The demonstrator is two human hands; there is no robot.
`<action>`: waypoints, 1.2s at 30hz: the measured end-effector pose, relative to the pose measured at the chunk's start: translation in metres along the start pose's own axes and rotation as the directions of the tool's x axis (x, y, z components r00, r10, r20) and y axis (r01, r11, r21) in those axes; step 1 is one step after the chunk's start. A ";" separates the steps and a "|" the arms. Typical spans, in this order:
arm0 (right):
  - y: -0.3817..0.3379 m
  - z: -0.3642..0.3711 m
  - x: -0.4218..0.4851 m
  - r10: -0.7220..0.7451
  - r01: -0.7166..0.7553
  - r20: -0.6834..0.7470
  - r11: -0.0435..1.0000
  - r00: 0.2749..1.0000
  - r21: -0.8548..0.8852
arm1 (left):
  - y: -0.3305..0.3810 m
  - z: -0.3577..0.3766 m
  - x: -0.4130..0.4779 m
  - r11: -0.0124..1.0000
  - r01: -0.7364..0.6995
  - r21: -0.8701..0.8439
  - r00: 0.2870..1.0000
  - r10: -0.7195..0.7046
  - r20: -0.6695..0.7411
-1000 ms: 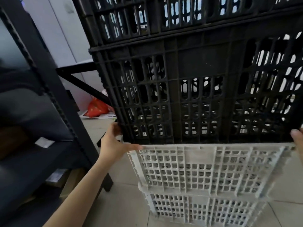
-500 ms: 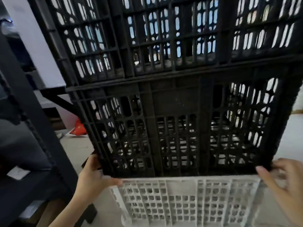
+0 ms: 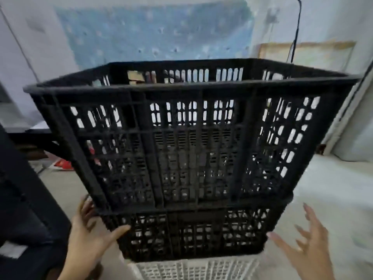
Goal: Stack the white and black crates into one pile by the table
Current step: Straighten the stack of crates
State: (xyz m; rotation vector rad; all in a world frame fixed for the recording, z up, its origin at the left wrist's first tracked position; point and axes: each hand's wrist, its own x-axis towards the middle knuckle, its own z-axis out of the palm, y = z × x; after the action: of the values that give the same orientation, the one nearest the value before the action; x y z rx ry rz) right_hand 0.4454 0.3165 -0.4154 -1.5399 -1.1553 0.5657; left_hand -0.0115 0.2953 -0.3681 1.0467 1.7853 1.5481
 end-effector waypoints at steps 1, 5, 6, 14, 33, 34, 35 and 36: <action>-0.022 -0.007 0.008 0.028 -0.027 0.076 0.999 0.997 -0.016 | 0.012 -0.004 -0.001 0.997 0.021 0.069 0.997 -0.026 0.074; -0.087 -0.012 0.032 0.053 -0.068 0.365 0.997 0.930 0.029 | 0.058 -0.001 0.001 0.977 0.075 0.200 0.981 -0.108 0.161; -0.095 -0.010 0.034 0.068 -0.084 0.353 0.996 0.933 0.031 | 0.064 0.001 -0.002 0.969 0.060 0.240 0.979 -0.103 0.173; -0.104 -0.002 0.035 0.207 -0.192 0.271 0.978 0.940 -0.081 | 0.092 -0.001 -0.004 0.932 0.038 0.360 0.982 -0.102 0.160; -0.111 0.017 0.043 0.307 -0.294 0.277 0.952 0.910 -0.089 | 0.084 -0.002 0.040 0.931 0.174 0.321 0.965 -0.226 0.133; -0.112 0.020 0.044 0.306 -0.293 0.271 0.952 0.913 -0.087 | 0.083 -0.001 0.044 0.931 0.182 0.317 0.964 -0.233 0.132; -0.113 0.023 0.046 0.306 -0.294 0.266 0.952 0.914 -0.085 | 0.083 0.000 0.048 0.931 0.187 0.312 0.962 -0.238 0.134; -0.113 0.025 0.048 0.307 -0.295 0.263 0.952 0.915 -0.084 | 0.083 0.001 0.053 0.933 0.188 0.308 0.960 -0.240 0.141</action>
State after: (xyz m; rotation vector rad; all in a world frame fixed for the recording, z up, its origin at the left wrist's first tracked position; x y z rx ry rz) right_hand 0.4021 0.3648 -0.3079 -1.7294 -1.1456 0.9934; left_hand -0.0228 0.3423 -0.2824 1.0440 1.9672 1.0485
